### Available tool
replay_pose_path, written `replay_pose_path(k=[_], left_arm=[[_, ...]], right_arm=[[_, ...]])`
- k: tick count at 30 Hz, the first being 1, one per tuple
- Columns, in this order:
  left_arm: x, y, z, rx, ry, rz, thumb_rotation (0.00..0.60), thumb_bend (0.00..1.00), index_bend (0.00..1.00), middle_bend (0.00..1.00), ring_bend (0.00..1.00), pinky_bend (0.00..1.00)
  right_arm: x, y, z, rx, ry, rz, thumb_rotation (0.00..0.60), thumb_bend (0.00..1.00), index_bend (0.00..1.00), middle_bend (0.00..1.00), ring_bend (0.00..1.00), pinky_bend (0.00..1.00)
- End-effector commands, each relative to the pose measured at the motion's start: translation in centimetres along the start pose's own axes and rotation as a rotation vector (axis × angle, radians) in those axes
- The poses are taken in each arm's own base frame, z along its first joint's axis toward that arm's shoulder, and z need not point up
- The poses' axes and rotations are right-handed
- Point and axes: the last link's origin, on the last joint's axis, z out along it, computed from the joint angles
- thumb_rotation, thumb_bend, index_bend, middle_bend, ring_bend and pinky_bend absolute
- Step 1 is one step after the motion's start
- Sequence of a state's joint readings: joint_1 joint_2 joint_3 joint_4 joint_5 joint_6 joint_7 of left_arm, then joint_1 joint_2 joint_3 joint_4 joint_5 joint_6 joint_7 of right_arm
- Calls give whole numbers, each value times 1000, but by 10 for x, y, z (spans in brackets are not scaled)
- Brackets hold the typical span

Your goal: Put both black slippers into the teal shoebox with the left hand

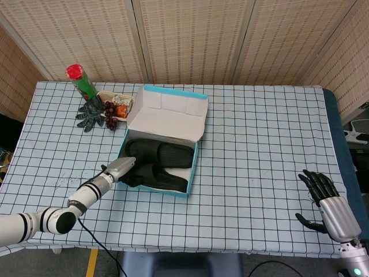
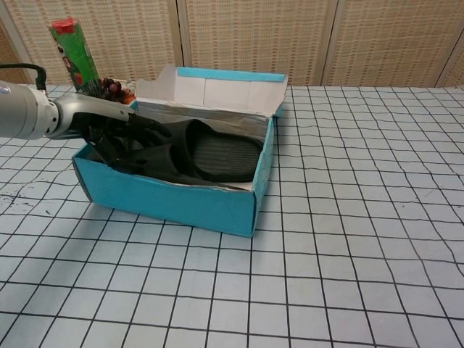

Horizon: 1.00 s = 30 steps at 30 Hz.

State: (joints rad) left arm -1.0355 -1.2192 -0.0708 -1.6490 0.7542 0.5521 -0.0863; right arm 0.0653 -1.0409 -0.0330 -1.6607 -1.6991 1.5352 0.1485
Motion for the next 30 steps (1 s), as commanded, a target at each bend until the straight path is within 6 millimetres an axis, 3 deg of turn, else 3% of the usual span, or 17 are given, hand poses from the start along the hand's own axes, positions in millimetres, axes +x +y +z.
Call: replay_pose_path(k=[1,11,13,15,19,22,25,27,30], left_arm=[[2,-1,-5,-11,-8,-8,600,380,0,0,0,195],[20,10,-30,-119,146,-52,600,378,0,0,0,177],[26,9,-46,-168,260,-29,600,379,0,0,0,162],[31,-12,-80,-159,434,38,600,380,0,0,0,153],[17,-48,-120,-69,512,84,600,379,0,0,0,152],[-2,-81,-159,49,571,149,600,379,0,0,0,145],[-39,-121,-200,194,647,202,600,378,0,0,0,108],[-56,-138,-215,263,665,200,600,378,0,0,0,85],[-68,-156,-225,331,700,195,600,378,0,0,0,59]], right_arm=[[0,-1,0,2,-1,0,600,115,0,0,0,0],[2,0,-1,-3,5,-10,600,114,0,0,0,0],[3,1,-2,-7,9,-14,600,114,0,0,0,0],[0,1,-1,-11,-7,-20,600,114,0,0,0,0],[-2,0,0,-13,-10,-22,600,115,0,0,0,0],[0,3,0,-38,11,-53,600,114,0,0,0,0],[1,8,1,-95,38,-105,600,114,0,0,0,0],[1,10,2,-128,48,-126,600,114,0,0,0,0],[0,11,3,-157,43,-140,600,114,0,0,0,0]])
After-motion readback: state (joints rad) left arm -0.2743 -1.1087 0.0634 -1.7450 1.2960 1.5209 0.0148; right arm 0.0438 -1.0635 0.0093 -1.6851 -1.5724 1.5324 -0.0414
